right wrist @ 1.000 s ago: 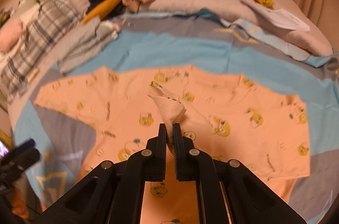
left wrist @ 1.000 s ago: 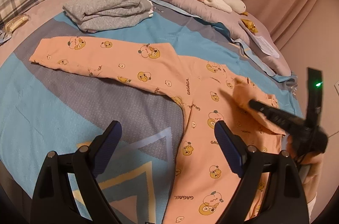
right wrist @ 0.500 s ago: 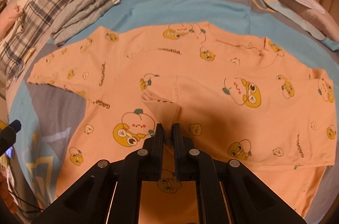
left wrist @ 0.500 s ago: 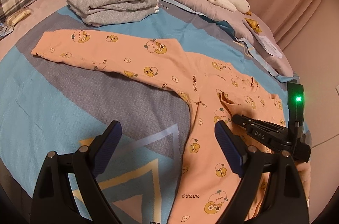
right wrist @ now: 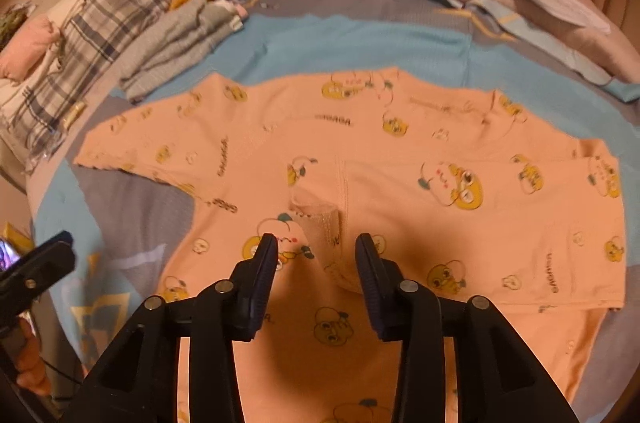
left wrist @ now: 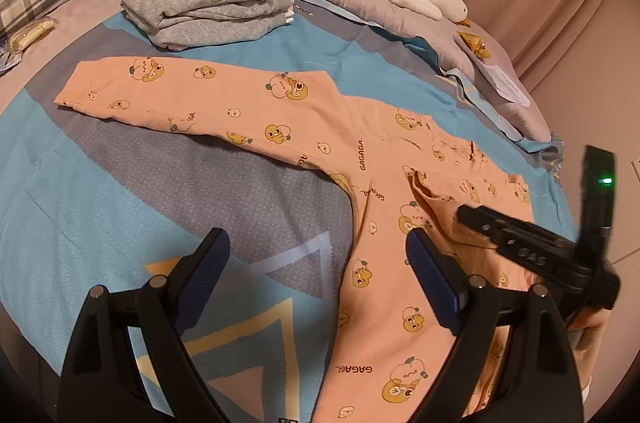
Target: Fold small clothes
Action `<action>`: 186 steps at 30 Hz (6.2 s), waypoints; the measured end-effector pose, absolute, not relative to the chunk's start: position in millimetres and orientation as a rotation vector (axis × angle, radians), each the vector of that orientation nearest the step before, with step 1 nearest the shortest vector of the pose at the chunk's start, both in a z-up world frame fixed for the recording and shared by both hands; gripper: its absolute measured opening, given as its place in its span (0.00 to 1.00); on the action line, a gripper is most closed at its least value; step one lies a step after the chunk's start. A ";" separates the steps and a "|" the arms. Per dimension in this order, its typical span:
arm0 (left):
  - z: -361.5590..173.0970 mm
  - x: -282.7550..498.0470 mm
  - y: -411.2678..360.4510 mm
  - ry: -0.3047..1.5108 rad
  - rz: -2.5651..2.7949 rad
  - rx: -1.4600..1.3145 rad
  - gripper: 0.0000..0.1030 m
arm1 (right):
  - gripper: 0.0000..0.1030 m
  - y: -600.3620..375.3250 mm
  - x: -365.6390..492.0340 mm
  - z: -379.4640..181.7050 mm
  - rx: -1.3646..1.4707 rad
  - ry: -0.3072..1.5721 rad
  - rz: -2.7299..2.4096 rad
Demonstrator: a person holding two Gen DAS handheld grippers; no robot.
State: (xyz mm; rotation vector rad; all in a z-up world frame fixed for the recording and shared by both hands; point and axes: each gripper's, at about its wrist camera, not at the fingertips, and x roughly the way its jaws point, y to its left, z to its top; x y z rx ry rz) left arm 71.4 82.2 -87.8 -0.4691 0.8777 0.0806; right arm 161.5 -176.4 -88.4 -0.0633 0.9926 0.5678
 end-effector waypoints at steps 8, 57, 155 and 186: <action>-85.8 73.2 75.2 0.879 0.061 -0.460 0.87 | 0.54 -217.5 156.7 -53.2 0.030 0.885 0.502; -146.4 215.2 -34.2 1.087 -0.220 -0.501 0.20 | 0.66 -384.0 140.6 -117.7 0.329 0.953 0.033; -116.8 148.5 94.3 0.923 0.062 -0.567 0.15 | 0.36 -331.7 193.5 -114.0 0.137 1.010 0.068; -54.8 65.5 135.4 0.712 0.163 -0.578 0.99 | 0.97 -286.1 92.0 -18.5 0.066 0.662 0.237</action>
